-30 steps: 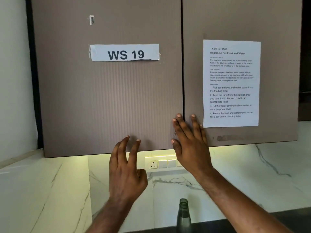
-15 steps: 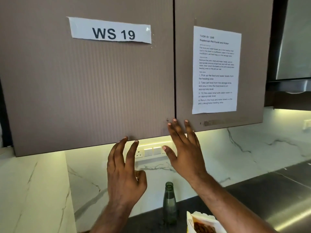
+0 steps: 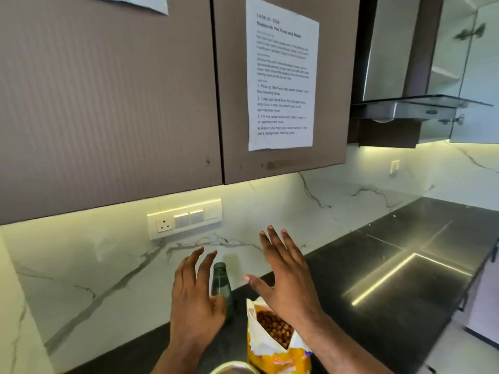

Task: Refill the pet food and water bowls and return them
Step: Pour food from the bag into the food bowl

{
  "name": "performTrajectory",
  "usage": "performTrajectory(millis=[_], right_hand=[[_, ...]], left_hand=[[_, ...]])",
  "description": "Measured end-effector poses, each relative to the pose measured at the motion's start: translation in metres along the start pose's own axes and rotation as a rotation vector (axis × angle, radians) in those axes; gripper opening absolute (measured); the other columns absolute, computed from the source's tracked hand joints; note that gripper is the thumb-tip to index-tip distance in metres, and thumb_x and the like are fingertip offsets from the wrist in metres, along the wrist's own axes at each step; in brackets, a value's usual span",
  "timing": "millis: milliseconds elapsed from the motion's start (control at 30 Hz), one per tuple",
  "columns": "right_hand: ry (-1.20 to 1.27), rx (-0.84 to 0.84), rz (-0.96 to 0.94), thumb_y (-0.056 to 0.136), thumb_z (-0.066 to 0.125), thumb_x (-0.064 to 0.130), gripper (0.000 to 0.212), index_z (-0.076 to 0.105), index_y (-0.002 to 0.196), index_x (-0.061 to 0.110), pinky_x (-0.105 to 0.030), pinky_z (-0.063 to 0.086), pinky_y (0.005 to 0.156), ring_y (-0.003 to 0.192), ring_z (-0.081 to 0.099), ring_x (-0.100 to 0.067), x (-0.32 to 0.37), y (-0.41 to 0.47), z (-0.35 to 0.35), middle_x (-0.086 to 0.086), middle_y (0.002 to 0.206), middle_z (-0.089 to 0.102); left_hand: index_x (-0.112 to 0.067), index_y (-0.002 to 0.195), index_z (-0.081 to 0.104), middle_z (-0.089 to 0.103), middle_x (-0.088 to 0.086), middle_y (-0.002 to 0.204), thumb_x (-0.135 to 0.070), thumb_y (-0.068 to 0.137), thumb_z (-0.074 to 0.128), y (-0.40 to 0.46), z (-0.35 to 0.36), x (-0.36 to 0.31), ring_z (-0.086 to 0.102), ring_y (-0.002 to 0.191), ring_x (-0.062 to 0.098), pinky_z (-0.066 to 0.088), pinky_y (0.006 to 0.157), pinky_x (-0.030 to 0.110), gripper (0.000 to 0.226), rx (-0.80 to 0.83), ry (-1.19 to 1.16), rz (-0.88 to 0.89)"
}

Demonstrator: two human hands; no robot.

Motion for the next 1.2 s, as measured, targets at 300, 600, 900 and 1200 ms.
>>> performTrajectory(millis=[300,600,900,1200], right_hand=[[0.233,0.197,0.244,0.07,0.058,0.087,0.118,0.009,0.164,0.036,-0.041,0.017,0.128,0.156,-0.005,-0.003,-0.083,-0.075,0.048,0.023,0.169,0.001],[0.655,0.547,0.44,0.053,0.092,0.073,0.147,-0.007,0.159,0.048,-0.023,0.034,0.114,0.145,0.029,0.001,-0.17,-0.133,0.132,0.028,0.161,0.02],[0.87,0.618,0.397,0.06,0.099,0.053,0.129,0.014,0.156,0.05,-0.037,0.049,0.113,0.139,0.048,-0.002,-0.203,-0.136,0.193,0.026,0.151,0.046],[0.806,0.564,0.321,0.072,0.066,0.086,0.087,0.034,0.143,0.046,-0.005,0.043,0.098,0.126,0.05,0.016,-0.21,-0.121,0.212,0.023,0.139,0.049]], left_hand=[[-0.03,0.149,0.039,0.028,0.001,0.158,-0.023,0.063,0.064,-0.046,0.094,0.031,0.019,0.148,0.022,0.022,0.119,0.034,0.09,0.537,-0.272,-0.242],[-0.053,0.15,0.017,0.03,-0.001,0.158,-0.018,0.056,0.078,-0.066,0.188,0.074,0.029,0.148,0.025,0.036,0.118,0.049,0.117,0.967,-0.342,-0.475],[-0.034,0.145,0.033,0.055,-0.022,0.131,-0.015,0.062,0.097,-0.064,0.239,0.068,0.052,0.118,-0.013,0.044,0.105,0.017,0.106,1.089,-0.415,-0.525],[-0.04,0.134,0.05,0.062,-0.023,0.124,-0.035,0.079,0.086,-0.069,0.253,0.066,0.058,0.112,-0.009,0.048,0.104,0.025,0.066,0.873,-0.426,-0.687]])
Point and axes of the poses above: each hand's wrist, its own y-axis towards the middle knuckle, its own z-axis out of the palm, x = y × z, the point moved 4 cm from there along y, towards the middle knuckle
